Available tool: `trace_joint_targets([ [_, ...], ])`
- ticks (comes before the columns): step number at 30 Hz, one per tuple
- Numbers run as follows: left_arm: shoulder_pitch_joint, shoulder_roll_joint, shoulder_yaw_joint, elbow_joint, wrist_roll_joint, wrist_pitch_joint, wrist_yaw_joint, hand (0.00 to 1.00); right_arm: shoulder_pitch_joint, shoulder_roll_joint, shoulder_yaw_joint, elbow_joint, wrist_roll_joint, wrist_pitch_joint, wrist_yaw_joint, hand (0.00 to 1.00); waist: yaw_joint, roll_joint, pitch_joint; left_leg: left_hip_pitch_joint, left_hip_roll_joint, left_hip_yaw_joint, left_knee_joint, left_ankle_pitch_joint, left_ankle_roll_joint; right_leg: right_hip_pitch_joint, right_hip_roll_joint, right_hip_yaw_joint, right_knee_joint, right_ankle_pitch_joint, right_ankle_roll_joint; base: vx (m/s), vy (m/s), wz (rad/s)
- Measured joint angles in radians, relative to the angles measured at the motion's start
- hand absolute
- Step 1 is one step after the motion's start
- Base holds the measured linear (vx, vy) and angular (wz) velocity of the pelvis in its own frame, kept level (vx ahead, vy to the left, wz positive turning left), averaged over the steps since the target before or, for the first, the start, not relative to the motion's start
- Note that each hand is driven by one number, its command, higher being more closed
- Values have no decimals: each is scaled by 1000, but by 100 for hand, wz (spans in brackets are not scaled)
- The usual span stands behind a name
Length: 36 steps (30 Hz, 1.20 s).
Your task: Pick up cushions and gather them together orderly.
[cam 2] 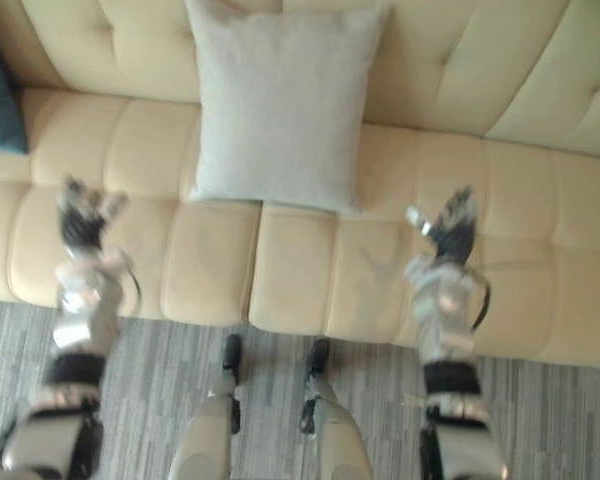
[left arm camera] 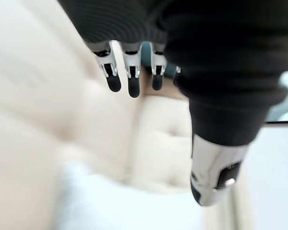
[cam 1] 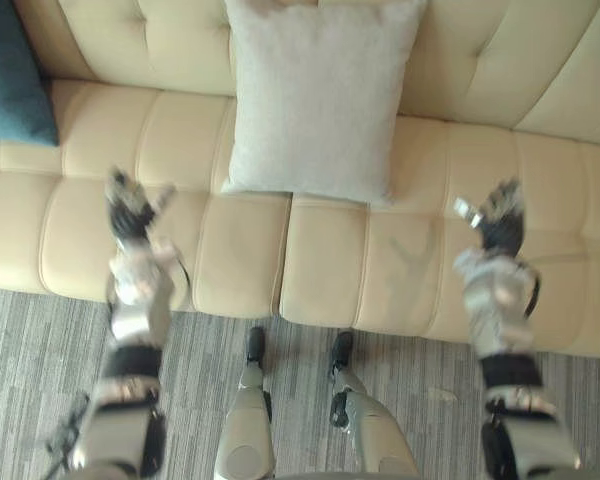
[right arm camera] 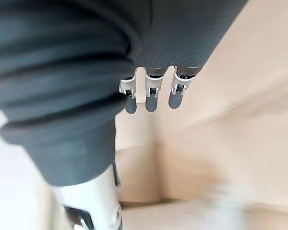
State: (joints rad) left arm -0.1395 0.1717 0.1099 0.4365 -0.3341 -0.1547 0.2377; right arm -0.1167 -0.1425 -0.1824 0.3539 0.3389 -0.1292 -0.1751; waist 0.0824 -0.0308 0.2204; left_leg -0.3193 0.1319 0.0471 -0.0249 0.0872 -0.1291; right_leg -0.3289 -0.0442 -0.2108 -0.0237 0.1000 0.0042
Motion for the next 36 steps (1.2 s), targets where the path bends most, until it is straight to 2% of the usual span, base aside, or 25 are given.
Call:
trace_joint_targets([
  [3,120,-56,-12,103,65,22,-47,0,128,70,0,86,-81,17,35,0,0,1,-56,67,-3,17,1,-20,4,65,-2,9,-8,-15,19,68,35,-12],
  [7,208,-100,2,281,127,54,-105,0,218,102,-15,253,-184,42,60,0,-2,10,-157,154,-9,39,7,-63,14,146,-7,23,-17,-32,33,51,28,-14],
  [12,222,-138,83,442,186,81,-132,0,225,105,-53,395,-184,60,77,0,-12,16,-207,224,-14,53,-10,-75,6,206,-14,35,-27,-39,36,27,20,-6],
  [18,255,-149,117,546,226,98,-131,0,222,103,-132,515,-185,70,78,0,-21,14,-231,299,-22,75,-43,-79,9,261,-15,70,-50,-32,47,42,3,-13],
  [24,271,-151,140,566,226,103,-128,0,212,103,-144,570,-216,83,77,0,-25,12,-232,360,-30,113,-33,-100,14,288,-16,123,-24,-35,51,44,17,-23],
  [26,266,-150,138,562,226,103,-126,0,193,102,-131,570,-222,84,76,0,-25,14,-210,354,-31,127,35,-142,25,258,-29,114,75,-63,64,-6,48,-20],
  [28,249,-153,135,551,226,103,-123,0,175,101,-116,569,-224,84,75,0,-25,13,-182,336,-32,136,91,-167,54,238,-36,113,130,-57,76,-94,49,-17],
  [29,254,-155,136,547,226,103,-120,0,173,101,-107,568,-224,84,75,0,-25,27,-186,316,-17,142,105,-171,65,236,-41,112,143,-66,88,-103,38,15],
  [30,247,-156,134,532,225,101,-111,0,170,110,-95,568,-233,87,76,0,-27,28,-176,301,-22,139,119,-163,58,155,-79,71,448,-211,64,-58,-1,37],
  [32,255,-147,119,510,225,101,-106,0,176,118,-88,570,-233,92,76,0,-27,15,-179,304,-30,120,118,-148,60,149,-108,52,709,-296,105,-32,-51,38],
  [33,271,-144,117,504,225,100,-106,0,171,123,-87,570,-233,91,76,0,-21,4,-184,296,-39,116,125,-142,57,182,-121,51,730,-302,109,-21,-94,20],
  [34,272,-145,118,505,225,101,-105,0,155,126,-84,572,-233,90,75,0,-17,-7,-185,273,-45,115,153,-141,57,204,-124,54,659,-326,118,-29,-148,-3],
  [35,264,-150,117,500,224,101,-105,0,131,122,-82,573,-233,90,74,0,-9,-7,-185,234,-36,125,174,-132,50,215,-100,45,575,-344,99,-83,-139,-13],
  [36,262,-152,117,500,224,101,-104,0,127,121,-82,573,-233,90,74,0,-5,1,-183,225,-31,128,177,-128,46,216,-95,43,552,-344,99,-131,-147,-33],
])
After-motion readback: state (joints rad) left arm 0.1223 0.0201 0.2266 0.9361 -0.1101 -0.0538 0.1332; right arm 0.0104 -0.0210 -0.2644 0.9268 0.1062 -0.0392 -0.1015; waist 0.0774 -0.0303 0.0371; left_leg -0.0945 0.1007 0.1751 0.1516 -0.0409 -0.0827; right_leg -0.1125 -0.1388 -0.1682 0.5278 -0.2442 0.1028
